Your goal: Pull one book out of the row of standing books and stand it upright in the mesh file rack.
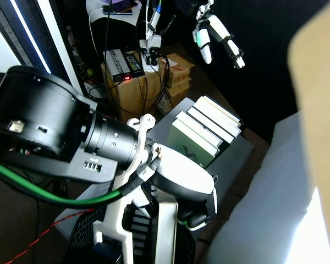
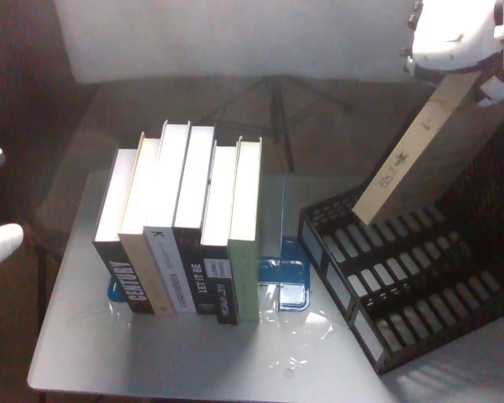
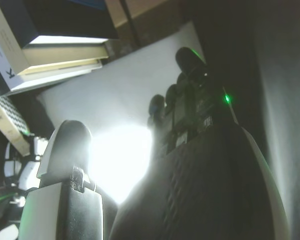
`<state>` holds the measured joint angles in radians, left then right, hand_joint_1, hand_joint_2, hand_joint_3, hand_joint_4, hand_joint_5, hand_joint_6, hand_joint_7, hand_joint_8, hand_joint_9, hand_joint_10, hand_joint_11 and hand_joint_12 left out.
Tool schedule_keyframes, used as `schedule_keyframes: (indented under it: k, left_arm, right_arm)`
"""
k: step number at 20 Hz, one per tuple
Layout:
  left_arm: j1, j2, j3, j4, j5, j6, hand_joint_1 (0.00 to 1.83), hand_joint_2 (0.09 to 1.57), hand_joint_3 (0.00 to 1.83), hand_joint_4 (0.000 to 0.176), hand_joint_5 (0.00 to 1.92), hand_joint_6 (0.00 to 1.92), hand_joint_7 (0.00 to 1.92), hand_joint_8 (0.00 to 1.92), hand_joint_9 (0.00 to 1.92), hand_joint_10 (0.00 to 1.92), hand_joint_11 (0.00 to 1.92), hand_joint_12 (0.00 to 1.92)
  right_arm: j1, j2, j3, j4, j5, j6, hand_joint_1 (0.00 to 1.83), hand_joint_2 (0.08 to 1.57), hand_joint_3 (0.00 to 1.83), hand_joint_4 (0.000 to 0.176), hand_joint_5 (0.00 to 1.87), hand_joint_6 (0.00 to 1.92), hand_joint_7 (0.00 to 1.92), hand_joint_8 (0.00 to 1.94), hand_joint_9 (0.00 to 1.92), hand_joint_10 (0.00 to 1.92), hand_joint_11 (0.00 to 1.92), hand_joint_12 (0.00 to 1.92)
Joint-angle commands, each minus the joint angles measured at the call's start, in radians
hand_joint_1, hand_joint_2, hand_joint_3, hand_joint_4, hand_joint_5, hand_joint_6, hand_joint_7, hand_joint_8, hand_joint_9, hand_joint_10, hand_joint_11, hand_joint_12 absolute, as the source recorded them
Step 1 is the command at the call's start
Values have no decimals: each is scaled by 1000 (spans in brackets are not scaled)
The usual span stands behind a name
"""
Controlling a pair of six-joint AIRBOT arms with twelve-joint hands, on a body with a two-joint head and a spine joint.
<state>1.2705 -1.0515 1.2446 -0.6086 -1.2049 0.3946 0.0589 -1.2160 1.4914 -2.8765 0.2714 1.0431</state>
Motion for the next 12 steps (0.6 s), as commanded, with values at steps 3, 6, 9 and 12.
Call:
schedule_keyframes:
  k: [3, 6, 9, 12]
  left_arm:
    - [-2, -2, 12, -10, -121, -8, 541, 1328, 2, 0, 113, 1, 37, 1, 44, 4, 0, 758]
    - [-2, -2, 12, -10, -123, -9, 577, 1322, 0, 0, 124, 1, 45, 0, 53, 7, 0, 857]
    - [-2, -3, 12, -10, -123, -9, 594, 1316, 0, 0, 137, 4, 64, 3, 66, 11, 0, 819]
    - [-2, -3, 12, -10, -124, -10, 580, 1318, 0, 0, 132, 0, 60, 1, 69, 10, 0, 828]
  right_arm:
    - [7, 6, 16, -26, -93, 1, 1169, 1245, 39, 0, 709, 1274, 767, 1610, 784, 1842, 710, 1921]
    - [2, 5, 16, -26, -94, 1, 1166, 1229, 1, 0, 702, 1370, 844, 1282, 621, 1194, 280, 1760]
    - [-6, 6, 16, -26, -94, 1, 1115, 1192, 0, 0, 571, 295, 721, 105, 612, 540, 60, 1574]
    - [-10, 6, 15, -26, -94, 1, 1123, 1166, 0, 0, 714, 77, 791, 8, 639, 536, 122, 1646]
